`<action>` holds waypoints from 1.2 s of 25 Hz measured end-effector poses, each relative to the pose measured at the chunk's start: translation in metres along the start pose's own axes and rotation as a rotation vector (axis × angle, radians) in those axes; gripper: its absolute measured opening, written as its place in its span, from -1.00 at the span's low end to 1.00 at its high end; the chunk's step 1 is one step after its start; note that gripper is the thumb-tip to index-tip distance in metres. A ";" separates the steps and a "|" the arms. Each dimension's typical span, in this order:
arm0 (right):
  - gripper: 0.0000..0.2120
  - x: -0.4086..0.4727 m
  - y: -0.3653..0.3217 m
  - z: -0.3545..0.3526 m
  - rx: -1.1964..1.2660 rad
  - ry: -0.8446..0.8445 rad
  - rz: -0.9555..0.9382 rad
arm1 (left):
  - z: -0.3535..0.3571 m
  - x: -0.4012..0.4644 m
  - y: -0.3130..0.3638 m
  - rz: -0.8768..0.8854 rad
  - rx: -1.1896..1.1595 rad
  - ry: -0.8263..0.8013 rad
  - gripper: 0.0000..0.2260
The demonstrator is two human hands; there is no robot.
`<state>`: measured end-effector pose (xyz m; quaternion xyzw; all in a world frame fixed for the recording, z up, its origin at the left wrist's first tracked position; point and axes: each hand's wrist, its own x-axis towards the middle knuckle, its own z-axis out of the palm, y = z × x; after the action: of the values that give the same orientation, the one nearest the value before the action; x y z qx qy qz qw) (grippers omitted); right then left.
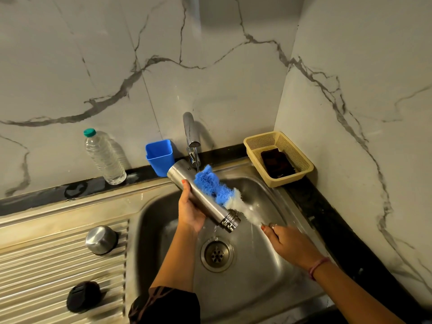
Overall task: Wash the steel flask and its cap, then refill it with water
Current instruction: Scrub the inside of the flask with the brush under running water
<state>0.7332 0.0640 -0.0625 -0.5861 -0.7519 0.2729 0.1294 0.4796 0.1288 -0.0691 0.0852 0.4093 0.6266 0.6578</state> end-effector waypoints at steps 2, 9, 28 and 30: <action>-0.59 0.015 -0.013 -0.001 0.010 0.021 -0.025 | 0.002 -0.005 -0.008 -0.023 0.041 -0.014 -0.51; -0.60 0.042 -0.033 0.000 -0.031 0.039 -0.065 | 0.001 -0.008 -0.020 -0.104 0.109 -0.028 -0.46; -0.57 0.046 -0.034 0.003 0.070 0.036 -0.012 | 0.004 -0.006 -0.016 -0.109 0.138 -0.121 -0.47; -0.61 0.031 -0.026 0.004 0.083 0.025 0.001 | 0.000 -0.002 -0.014 -0.090 0.103 -0.132 -0.45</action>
<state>0.7013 0.0880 -0.0546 -0.5838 -0.7381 0.2964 0.1629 0.4902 0.1240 -0.0764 0.1416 0.4004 0.5675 0.7054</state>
